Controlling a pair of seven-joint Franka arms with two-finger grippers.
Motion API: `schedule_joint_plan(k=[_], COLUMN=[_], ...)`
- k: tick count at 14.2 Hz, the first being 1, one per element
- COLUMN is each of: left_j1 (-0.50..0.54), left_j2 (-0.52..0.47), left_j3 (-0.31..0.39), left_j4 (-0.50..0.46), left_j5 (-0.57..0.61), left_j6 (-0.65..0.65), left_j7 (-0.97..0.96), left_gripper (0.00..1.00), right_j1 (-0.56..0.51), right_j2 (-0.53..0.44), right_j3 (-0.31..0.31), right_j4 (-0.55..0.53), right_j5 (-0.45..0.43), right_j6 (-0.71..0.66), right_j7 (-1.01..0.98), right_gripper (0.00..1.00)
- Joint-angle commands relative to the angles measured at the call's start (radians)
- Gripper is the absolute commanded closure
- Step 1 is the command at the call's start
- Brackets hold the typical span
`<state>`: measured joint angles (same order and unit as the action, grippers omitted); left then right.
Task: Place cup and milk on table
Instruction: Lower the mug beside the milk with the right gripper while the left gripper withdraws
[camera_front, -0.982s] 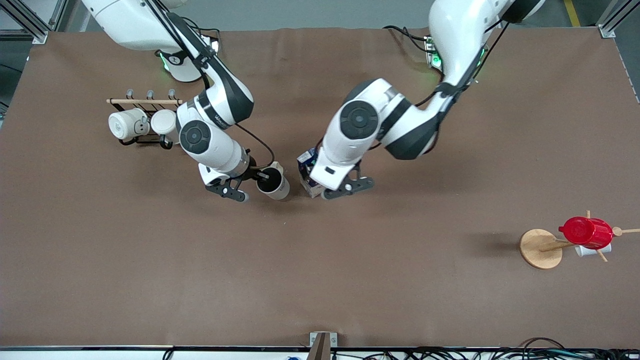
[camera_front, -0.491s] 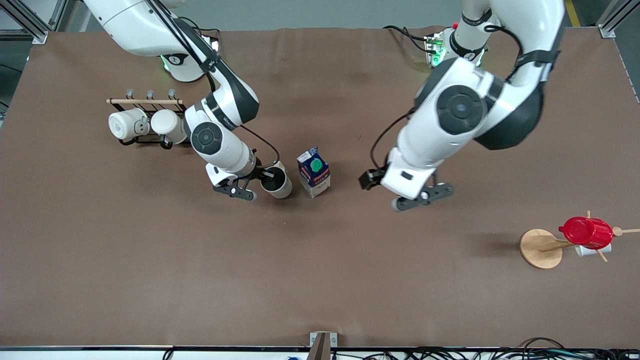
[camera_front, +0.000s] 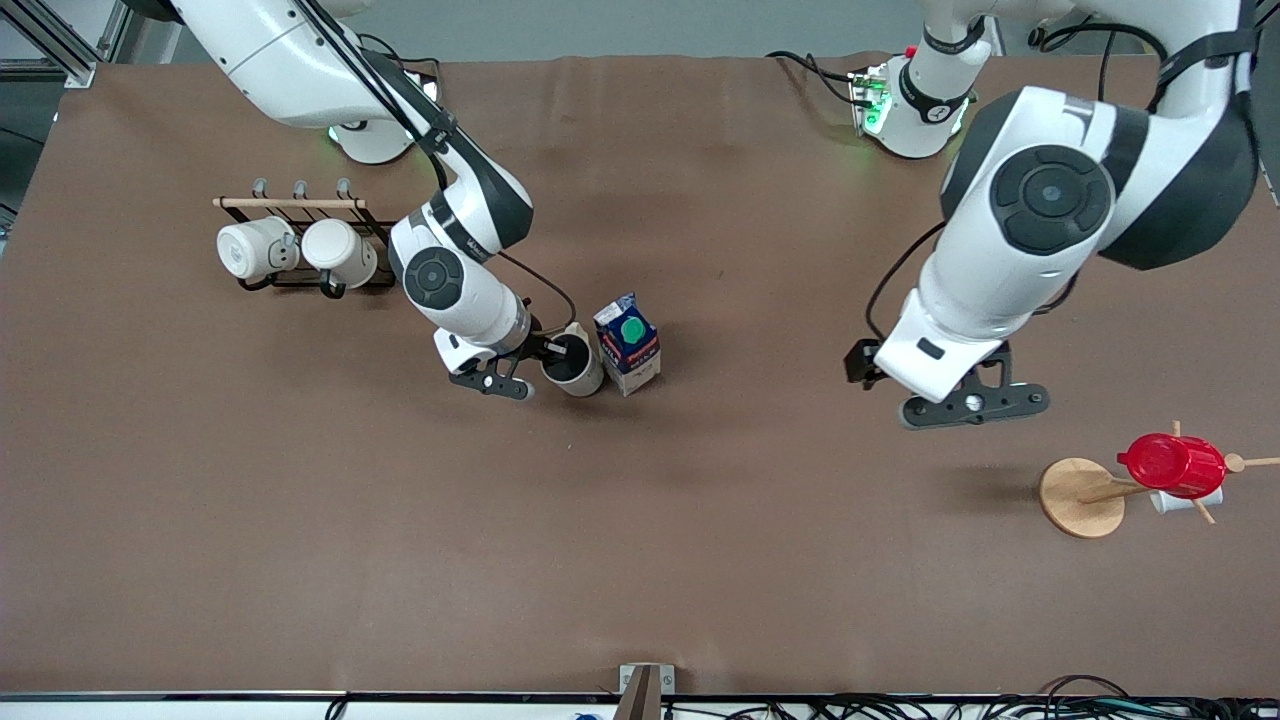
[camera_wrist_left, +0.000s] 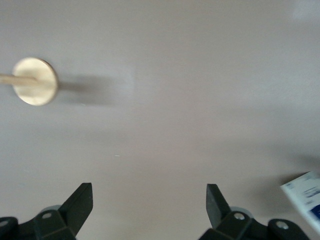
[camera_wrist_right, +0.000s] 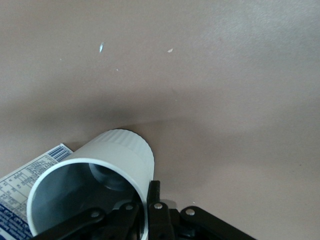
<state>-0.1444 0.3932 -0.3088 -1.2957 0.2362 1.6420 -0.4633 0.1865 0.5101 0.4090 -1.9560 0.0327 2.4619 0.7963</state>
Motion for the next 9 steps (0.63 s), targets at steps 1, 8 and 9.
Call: schedule_joint_plan(k=[1, 8, 9], left_j1=[0.061, 0.134, 0.149], left_j2=[-0.062, -0.18, -0.183], left_j3=[-0.006, -0.004, -0.009], left_j4=[-0.016, -0.022, -0.022], left_j5=[0.017, -0.021, -0.023], left_j6=[-0.014, -0.048, -0.069], left_j7=[0.144, 0.172, 0.183], left_gripper=[0.0, 0.0, 0.0], right_j1=[0.001, -0.07, -0.078], right_j2=[0.016, -0.065, -0.085], right_j3=[0.023, 0.028, 0.027], right_j4=[0.012, 0.06, 0.113], right_j5=[-0.019, -0.019, -0.019], right_j6=[0.009, -0.143, -0.24], right_j7=[0.023, 0.004, 0.006], right_gripper=[0.54, 0.0, 0.0])
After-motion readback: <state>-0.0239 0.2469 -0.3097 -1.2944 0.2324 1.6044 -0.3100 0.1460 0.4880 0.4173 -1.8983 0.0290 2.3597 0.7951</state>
